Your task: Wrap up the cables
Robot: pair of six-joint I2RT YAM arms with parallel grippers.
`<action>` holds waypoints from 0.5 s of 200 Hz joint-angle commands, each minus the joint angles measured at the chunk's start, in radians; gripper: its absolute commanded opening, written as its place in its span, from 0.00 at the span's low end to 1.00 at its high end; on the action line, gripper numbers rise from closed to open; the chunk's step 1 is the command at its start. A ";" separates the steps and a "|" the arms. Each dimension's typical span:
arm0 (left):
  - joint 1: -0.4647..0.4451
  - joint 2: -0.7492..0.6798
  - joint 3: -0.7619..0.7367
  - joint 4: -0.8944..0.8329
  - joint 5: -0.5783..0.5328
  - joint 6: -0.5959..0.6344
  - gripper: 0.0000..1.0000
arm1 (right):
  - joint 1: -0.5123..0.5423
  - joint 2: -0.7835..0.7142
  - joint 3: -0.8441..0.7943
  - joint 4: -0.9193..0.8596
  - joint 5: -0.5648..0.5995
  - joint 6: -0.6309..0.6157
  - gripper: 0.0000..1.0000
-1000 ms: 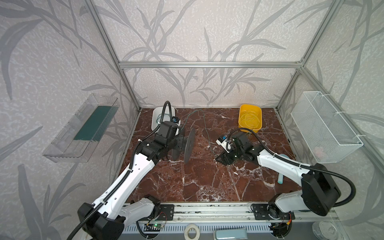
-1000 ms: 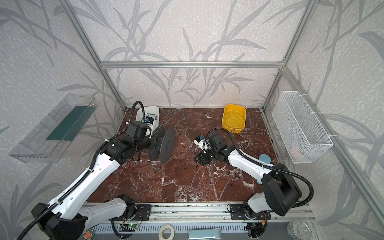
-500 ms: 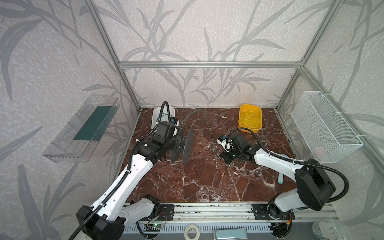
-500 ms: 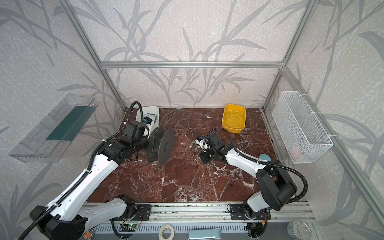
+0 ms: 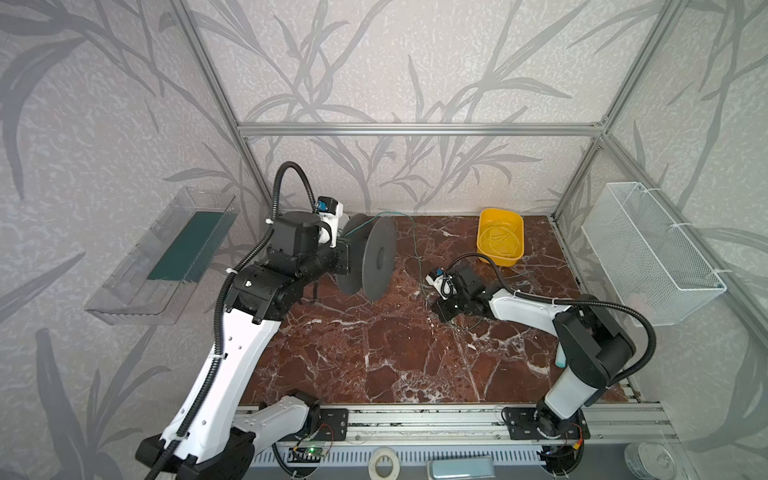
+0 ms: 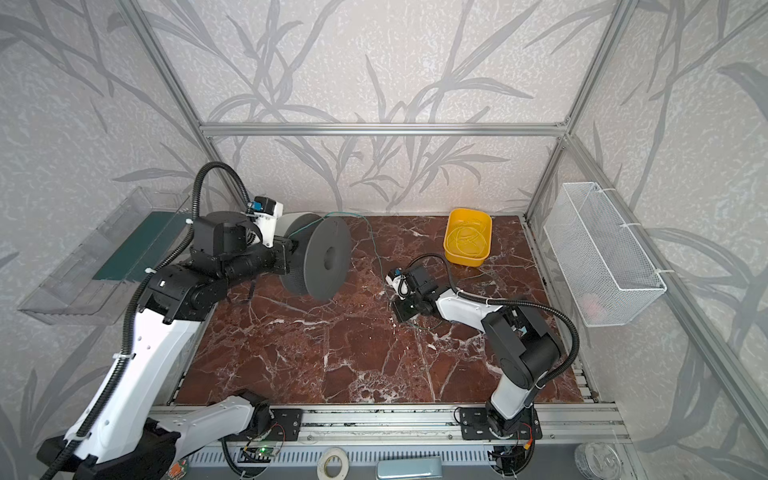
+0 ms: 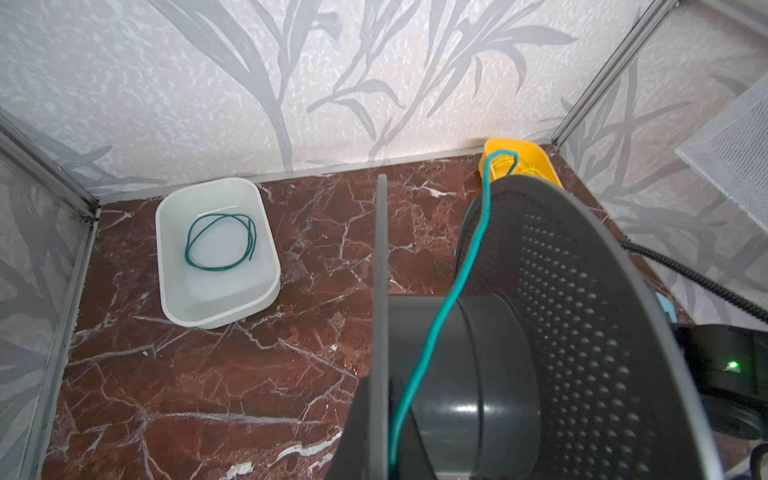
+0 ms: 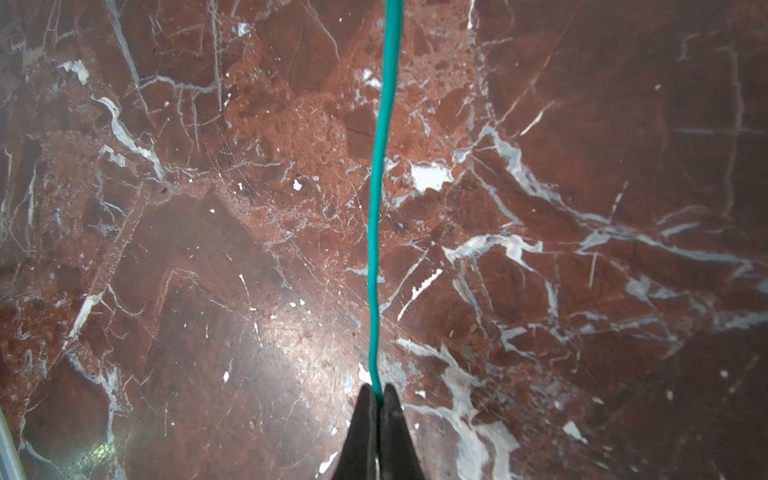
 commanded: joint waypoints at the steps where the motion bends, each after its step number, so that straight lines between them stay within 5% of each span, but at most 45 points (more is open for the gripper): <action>1: 0.058 0.031 0.059 0.060 0.124 -0.073 0.00 | 0.032 0.005 0.022 0.037 -0.018 0.044 0.00; 53: 0.146 0.097 0.081 0.217 0.272 -0.229 0.00 | 0.122 0.052 0.045 0.028 -0.011 0.043 0.00; 100: 0.177 0.126 0.074 0.307 0.213 -0.287 0.00 | 0.218 0.046 0.043 0.005 0.006 0.014 0.00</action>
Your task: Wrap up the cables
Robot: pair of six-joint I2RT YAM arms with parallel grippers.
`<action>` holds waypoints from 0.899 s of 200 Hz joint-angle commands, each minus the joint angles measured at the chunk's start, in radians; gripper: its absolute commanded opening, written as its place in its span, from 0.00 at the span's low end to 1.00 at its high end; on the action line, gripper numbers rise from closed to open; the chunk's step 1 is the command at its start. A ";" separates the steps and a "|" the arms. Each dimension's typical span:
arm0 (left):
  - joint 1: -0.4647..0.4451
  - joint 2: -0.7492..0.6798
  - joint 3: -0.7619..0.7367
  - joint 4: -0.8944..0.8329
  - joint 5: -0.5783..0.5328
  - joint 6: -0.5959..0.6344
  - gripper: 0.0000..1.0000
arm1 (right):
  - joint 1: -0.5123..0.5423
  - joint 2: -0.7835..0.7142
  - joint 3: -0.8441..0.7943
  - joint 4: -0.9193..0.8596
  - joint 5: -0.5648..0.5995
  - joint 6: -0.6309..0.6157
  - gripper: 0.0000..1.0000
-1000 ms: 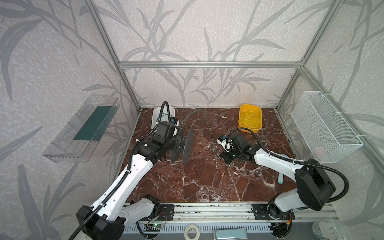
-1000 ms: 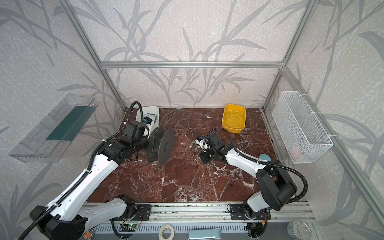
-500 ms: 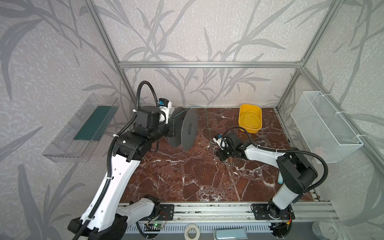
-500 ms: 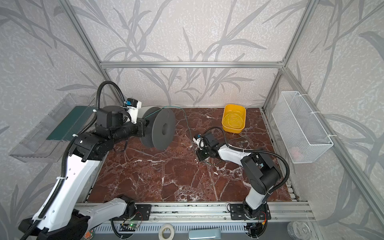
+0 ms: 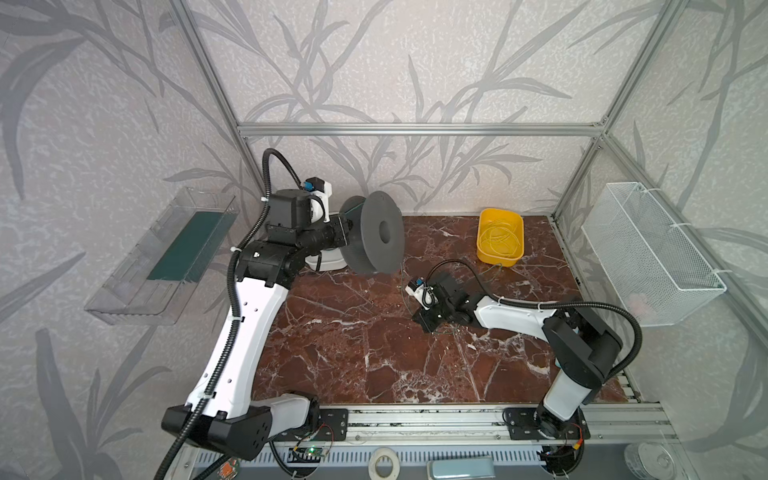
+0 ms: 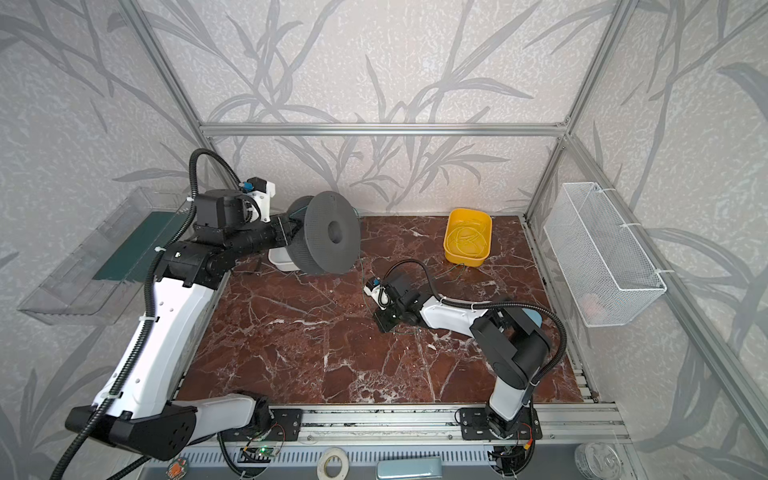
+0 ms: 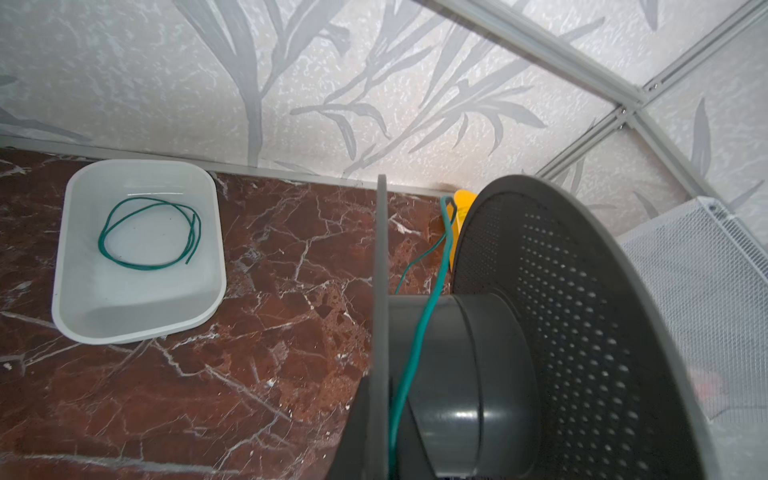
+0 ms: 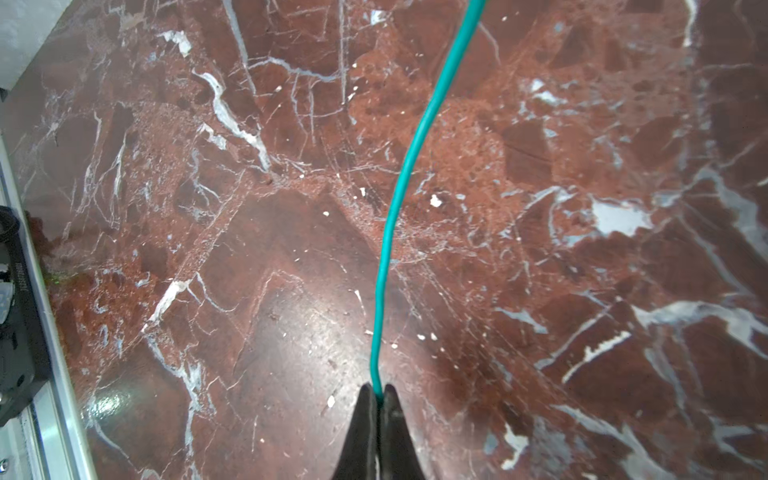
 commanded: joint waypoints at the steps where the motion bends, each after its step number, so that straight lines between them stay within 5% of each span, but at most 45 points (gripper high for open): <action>1: 0.018 -0.010 0.037 0.170 -0.015 -0.078 0.00 | 0.050 0.004 0.010 -0.032 0.014 -0.015 0.00; 96: 0.011 0.016 -0.133 0.528 -0.477 -0.093 0.00 | 0.293 -0.277 0.009 -0.191 0.219 -0.113 0.00; 180: -0.097 0.176 -0.111 0.560 -0.718 0.182 0.00 | 0.416 -0.569 0.109 -0.297 0.446 -0.238 0.00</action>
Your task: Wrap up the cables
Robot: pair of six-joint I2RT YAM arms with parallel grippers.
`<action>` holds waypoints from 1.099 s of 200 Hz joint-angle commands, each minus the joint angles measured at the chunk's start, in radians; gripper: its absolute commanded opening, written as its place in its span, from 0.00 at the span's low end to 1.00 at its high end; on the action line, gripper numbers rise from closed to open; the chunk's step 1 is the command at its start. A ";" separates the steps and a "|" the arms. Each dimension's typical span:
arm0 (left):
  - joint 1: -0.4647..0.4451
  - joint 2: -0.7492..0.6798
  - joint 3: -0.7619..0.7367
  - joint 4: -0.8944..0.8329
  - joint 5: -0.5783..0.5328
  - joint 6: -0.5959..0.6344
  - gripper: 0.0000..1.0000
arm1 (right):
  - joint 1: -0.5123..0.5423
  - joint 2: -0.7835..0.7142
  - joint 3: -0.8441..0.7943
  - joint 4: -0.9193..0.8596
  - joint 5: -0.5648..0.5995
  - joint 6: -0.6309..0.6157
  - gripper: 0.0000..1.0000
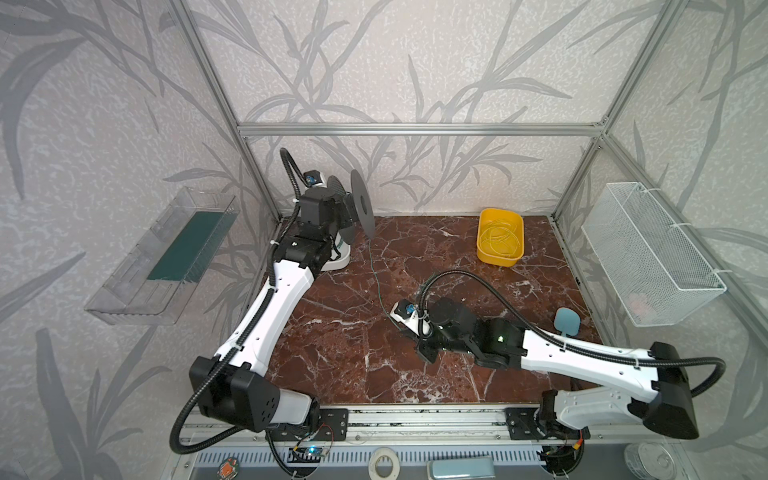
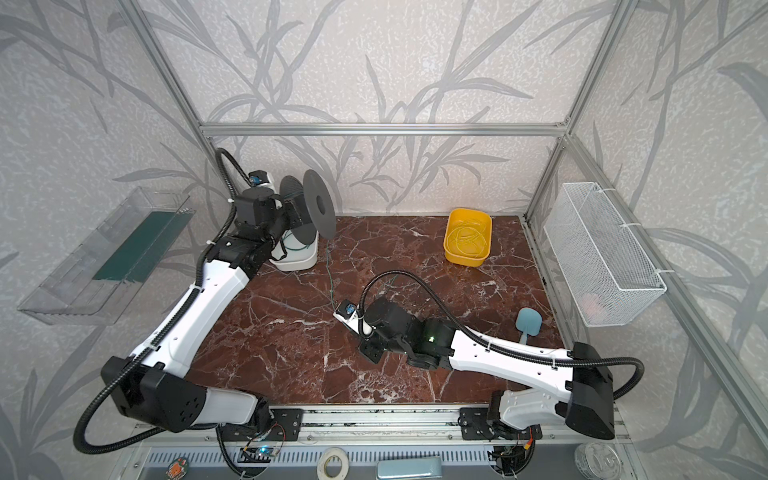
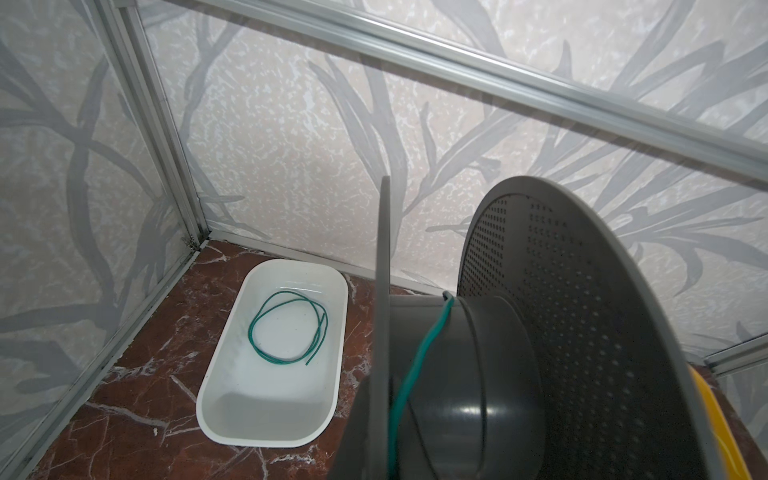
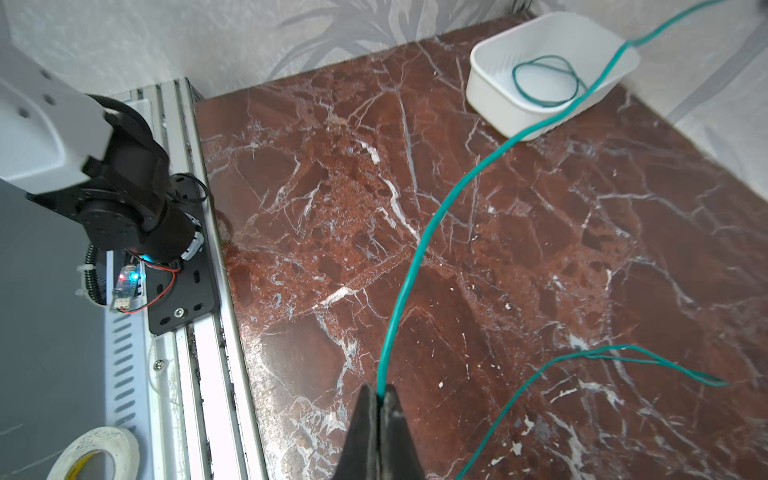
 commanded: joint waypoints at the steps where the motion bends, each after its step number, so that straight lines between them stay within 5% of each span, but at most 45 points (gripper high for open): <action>1: -0.025 0.021 0.043 0.127 -0.135 0.118 0.00 | 0.021 -0.094 0.045 -0.069 0.101 -0.084 0.00; 27: -0.057 0.032 0.013 0.077 -0.124 0.203 0.00 | 0.012 -0.125 0.134 -0.097 0.238 -0.164 0.00; 114: -0.294 -0.167 -0.241 -0.094 -0.229 0.489 0.00 | -0.260 0.023 0.458 -0.110 0.239 -0.278 0.00; 171: -0.393 -0.387 -0.323 -0.303 -0.105 0.585 0.00 | -0.525 0.208 0.603 -0.166 0.100 -0.222 0.00; 220: -0.410 -0.510 -0.280 -0.420 0.135 0.563 0.00 | -0.674 0.405 0.693 -0.209 -0.035 -0.150 0.00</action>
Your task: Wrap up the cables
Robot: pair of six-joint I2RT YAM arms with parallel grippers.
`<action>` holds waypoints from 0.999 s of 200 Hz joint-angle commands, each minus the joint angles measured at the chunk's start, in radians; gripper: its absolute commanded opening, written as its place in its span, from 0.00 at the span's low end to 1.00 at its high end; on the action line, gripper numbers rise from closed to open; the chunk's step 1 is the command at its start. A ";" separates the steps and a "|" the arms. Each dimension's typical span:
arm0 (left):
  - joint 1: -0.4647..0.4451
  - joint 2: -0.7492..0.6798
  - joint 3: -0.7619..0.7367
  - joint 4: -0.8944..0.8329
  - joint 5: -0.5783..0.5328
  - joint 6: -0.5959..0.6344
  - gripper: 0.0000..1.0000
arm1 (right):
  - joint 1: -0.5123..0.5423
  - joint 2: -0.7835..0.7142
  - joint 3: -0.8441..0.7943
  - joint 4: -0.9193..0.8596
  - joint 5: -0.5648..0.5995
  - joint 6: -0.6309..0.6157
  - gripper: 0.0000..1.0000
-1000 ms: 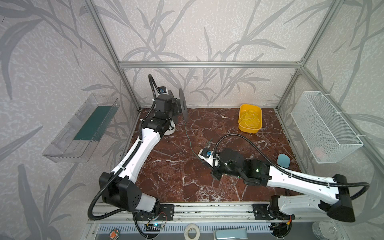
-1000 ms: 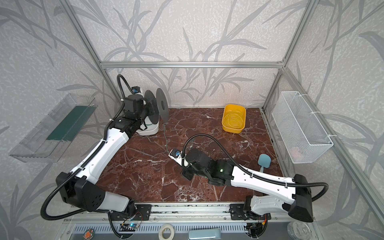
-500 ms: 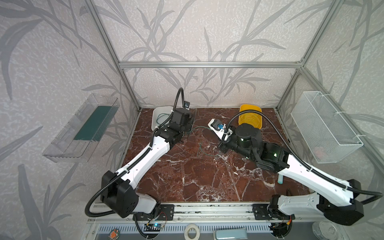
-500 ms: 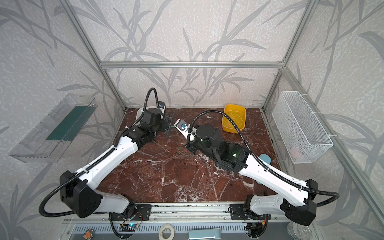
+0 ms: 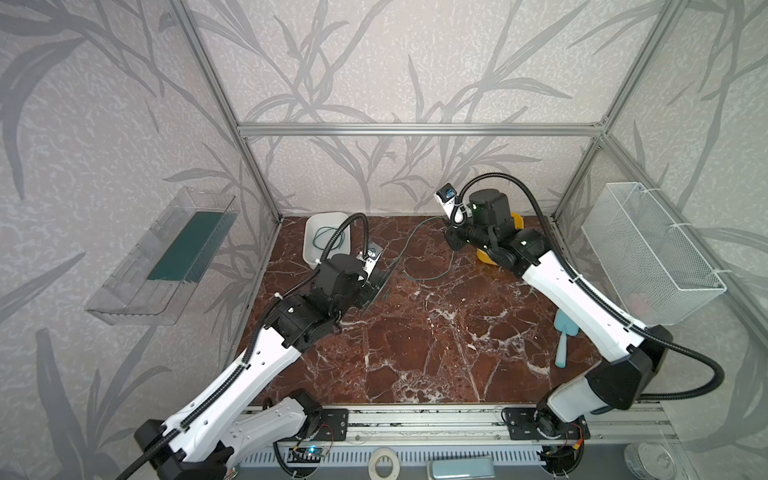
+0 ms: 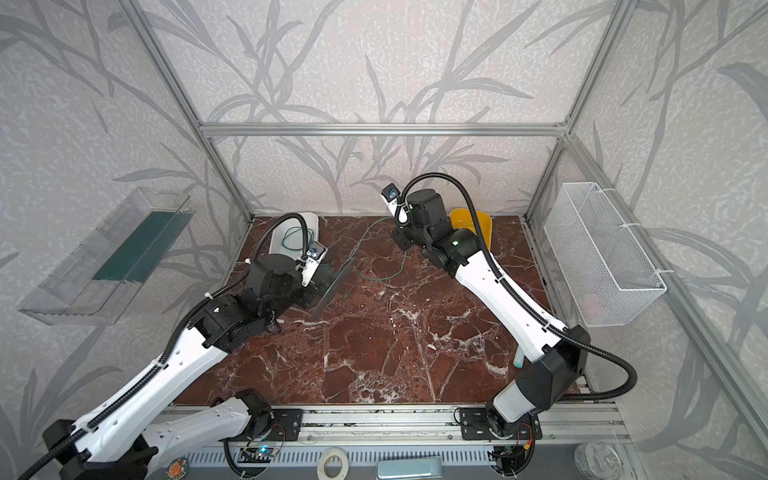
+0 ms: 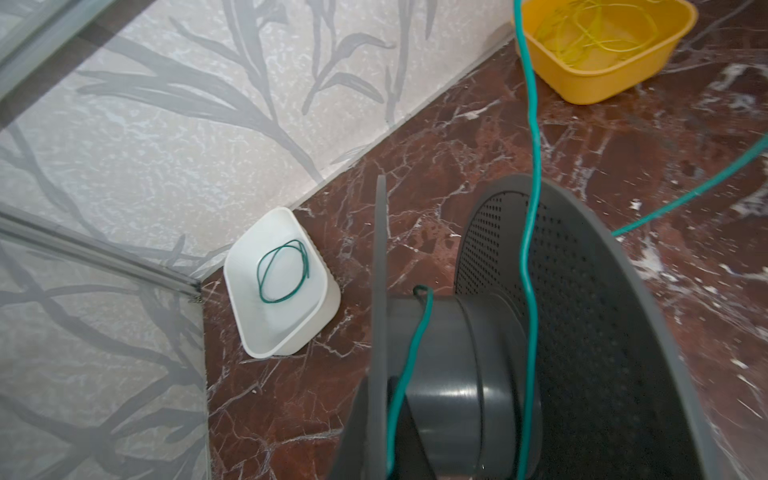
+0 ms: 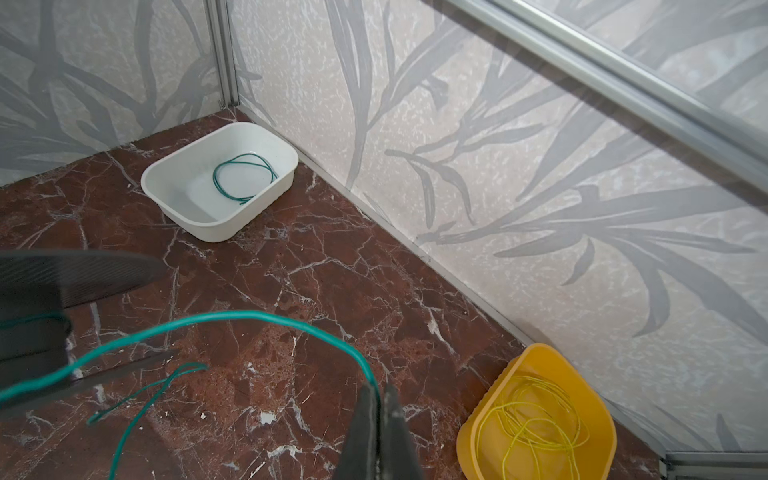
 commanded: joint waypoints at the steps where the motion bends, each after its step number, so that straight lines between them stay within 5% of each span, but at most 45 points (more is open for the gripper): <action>1: -0.008 -0.062 0.055 -0.080 0.130 0.013 0.00 | -0.070 0.072 0.044 -0.009 -0.065 0.062 0.00; 76: -0.003 -0.045 0.098 0.124 0.202 -0.179 0.00 | -0.097 0.314 -0.041 0.016 -0.396 0.226 0.00; 104: 0.004 -0.027 0.070 0.261 0.151 -0.235 0.00 | -0.098 0.317 -0.165 0.163 -0.528 0.341 0.00; 200: 0.007 0.080 -0.143 0.788 -0.003 -0.424 0.00 | -0.054 0.172 -0.544 0.610 -0.597 0.725 0.05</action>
